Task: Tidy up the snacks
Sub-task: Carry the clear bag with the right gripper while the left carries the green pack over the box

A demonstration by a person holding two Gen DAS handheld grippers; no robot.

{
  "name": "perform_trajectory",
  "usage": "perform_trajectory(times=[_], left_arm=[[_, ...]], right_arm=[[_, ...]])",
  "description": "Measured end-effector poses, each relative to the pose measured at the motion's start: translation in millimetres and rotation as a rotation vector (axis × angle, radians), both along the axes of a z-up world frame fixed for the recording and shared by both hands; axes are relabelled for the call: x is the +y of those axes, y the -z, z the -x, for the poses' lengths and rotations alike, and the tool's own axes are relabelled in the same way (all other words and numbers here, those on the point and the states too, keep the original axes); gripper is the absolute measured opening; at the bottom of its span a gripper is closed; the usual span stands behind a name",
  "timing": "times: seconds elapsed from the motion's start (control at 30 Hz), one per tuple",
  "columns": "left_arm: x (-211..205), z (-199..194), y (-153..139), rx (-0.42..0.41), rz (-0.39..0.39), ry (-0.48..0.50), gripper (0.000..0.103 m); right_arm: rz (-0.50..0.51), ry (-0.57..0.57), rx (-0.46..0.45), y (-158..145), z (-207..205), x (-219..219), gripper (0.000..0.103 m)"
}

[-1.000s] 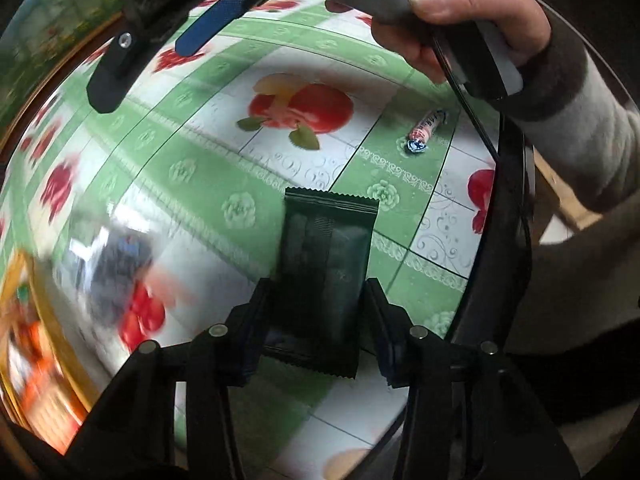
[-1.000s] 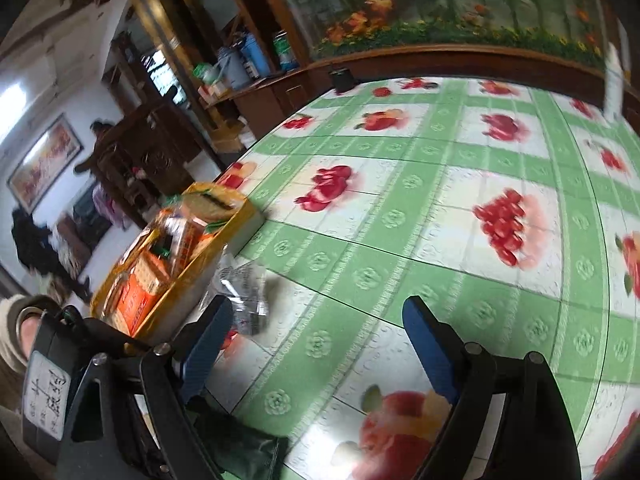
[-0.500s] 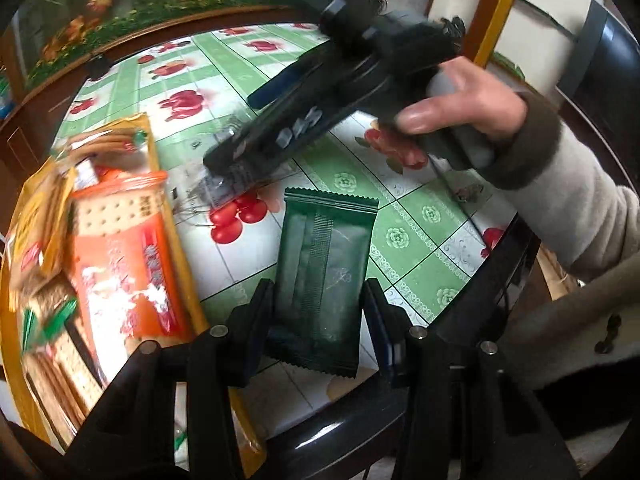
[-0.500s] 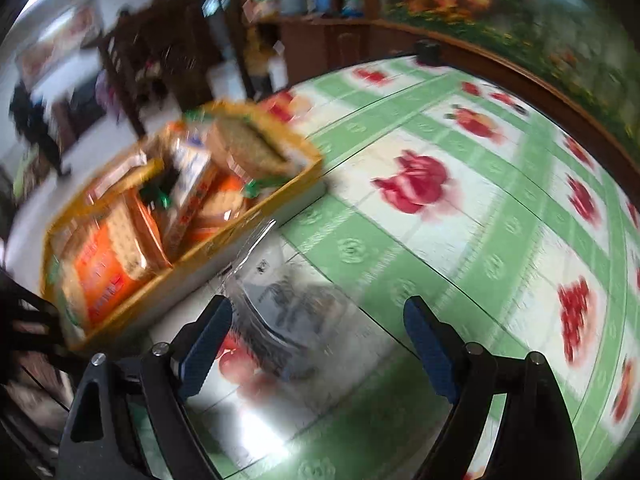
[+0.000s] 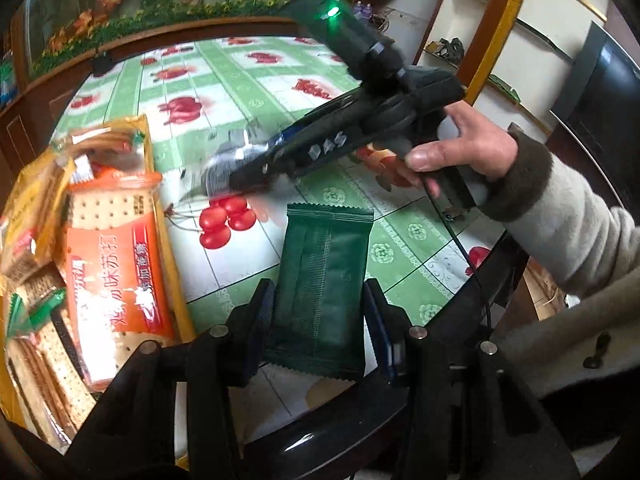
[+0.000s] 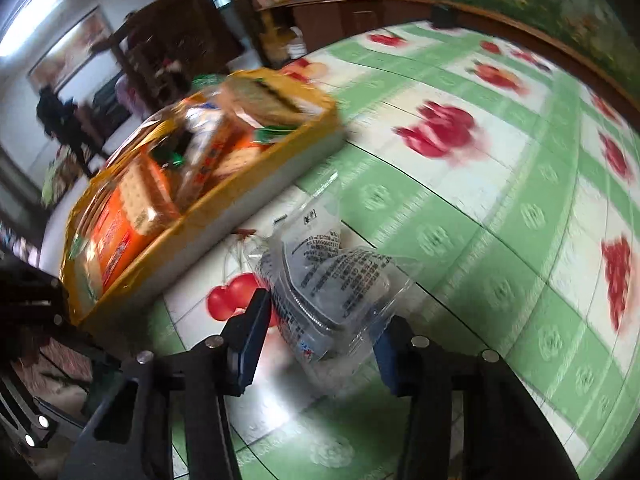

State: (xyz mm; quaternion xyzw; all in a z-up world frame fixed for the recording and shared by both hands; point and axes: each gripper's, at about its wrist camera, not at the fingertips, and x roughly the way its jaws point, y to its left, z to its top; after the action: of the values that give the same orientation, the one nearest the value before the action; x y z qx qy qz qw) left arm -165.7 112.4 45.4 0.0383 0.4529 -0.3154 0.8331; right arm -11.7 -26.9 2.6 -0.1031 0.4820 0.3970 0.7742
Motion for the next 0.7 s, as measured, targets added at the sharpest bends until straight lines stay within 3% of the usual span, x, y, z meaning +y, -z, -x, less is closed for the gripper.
perform_trajectory(times=[0.13, 0.2, 0.37, 0.43, 0.47, 0.63, 0.7], left_arm=[[-1, 2, -1, -0.004, -0.002, 0.003, 0.047], [-1, 3, -4, -0.016, 0.005, 0.004, 0.047], [3, 2, -2, -0.008, 0.024, -0.015, 0.047], [5, 2, -2, -0.008, 0.036, -0.018, 0.047], [6, 2, -2, -0.008, 0.04, -0.022, 0.047], [8, 1, -3, -0.005, 0.059, -0.044, 0.047], [8, 2, -7, -0.012, 0.07, -0.05, 0.047]], right_arm=[[-0.137, -0.001, 0.119, 2, -10, -8, 0.05], [-0.171, 0.019, 0.158, 1, -16, -5, 0.069], [-0.226, 0.029, 0.196, 3, -25, 8, 0.069], [-0.239, 0.034, 0.197, 3, -19, 7, 0.06], [-0.223, 0.04, 0.194, 5, -21, 7, 0.044], [-0.167, 0.017, 0.139, -2, -5, 2, 0.044], [-0.206, 0.031, 0.147, -4, -5, -6, 0.041]])
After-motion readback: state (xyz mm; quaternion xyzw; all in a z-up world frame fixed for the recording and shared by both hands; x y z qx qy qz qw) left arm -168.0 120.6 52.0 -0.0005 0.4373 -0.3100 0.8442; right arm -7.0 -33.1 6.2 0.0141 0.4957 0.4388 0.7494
